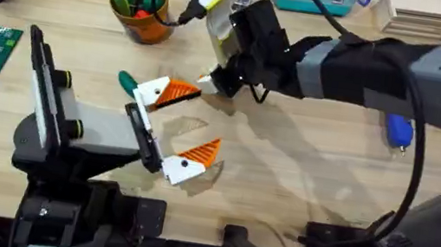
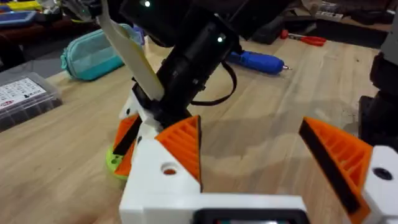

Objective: Pick up the gripper from the table and insert it into the empty holder that is missing its gripper. Then pick up a screw, insert it into the mounting hole, and use the screwdriver to tighten it. Finally, clean up the table by picking up the vegetable and placing it into the bucket.

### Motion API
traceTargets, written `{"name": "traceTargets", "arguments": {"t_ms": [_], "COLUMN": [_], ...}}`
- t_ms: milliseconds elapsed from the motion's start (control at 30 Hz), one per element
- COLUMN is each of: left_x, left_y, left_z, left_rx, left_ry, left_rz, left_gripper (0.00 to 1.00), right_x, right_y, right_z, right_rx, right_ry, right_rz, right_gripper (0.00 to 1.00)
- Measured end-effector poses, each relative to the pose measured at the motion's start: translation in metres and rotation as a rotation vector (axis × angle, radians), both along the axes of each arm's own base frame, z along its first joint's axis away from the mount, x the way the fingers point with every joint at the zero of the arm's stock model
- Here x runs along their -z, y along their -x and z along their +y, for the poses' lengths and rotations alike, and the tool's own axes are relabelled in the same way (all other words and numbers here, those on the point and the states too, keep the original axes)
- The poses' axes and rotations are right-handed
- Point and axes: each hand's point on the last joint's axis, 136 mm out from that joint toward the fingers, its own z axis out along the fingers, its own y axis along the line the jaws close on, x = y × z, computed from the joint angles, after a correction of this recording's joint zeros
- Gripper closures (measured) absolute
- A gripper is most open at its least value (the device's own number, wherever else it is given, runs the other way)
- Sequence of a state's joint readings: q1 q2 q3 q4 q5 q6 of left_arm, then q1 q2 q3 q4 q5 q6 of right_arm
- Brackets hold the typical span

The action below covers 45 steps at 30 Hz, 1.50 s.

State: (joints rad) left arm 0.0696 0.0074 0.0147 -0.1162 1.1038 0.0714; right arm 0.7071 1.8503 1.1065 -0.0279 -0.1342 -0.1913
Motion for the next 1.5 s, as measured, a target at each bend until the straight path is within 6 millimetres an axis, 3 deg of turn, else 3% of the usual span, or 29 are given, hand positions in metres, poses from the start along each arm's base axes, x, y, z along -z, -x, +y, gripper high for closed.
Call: {"name": "traceTargets", "arguments": {"t_ms": [267,467,633,1200,1500], "left_x": [0.0,0.0,0.0,0.0,0.0], "left_y": [0.0,0.0,0.0,0.0,0.0], "left_z": [0.0,0.0,0.0,0.0,0.0], "left_rx": [0.0,0.0,0.0,0.0,0.0], "left_ry": [0.0,0.0,0.0,0.0,0.0], "left_rz": [0.0,0.0,0.0,0.0,0.0], "left_gripper": [0.025,0.025,0.025,0.025,0.025], "right_x": [0.0,0.0,0.0,-0.001,-0.028], "right_y": [-0.001,-0.001,-0.001,-0.001,-0.002], "right_z": [-0.001,-0.001,-0.001,-0.001,0.0], "right_rx": [0.005,0.005,0.005,0.004,0.004], "right_ry": [0.004,0.005,0.005,0.004,-0.032], "right_rz": [-0.004,-0.003,-0.003,-0.004,-0.046], "right_gripper": [0.794,0.848,0.988,0.997,0.997]}}
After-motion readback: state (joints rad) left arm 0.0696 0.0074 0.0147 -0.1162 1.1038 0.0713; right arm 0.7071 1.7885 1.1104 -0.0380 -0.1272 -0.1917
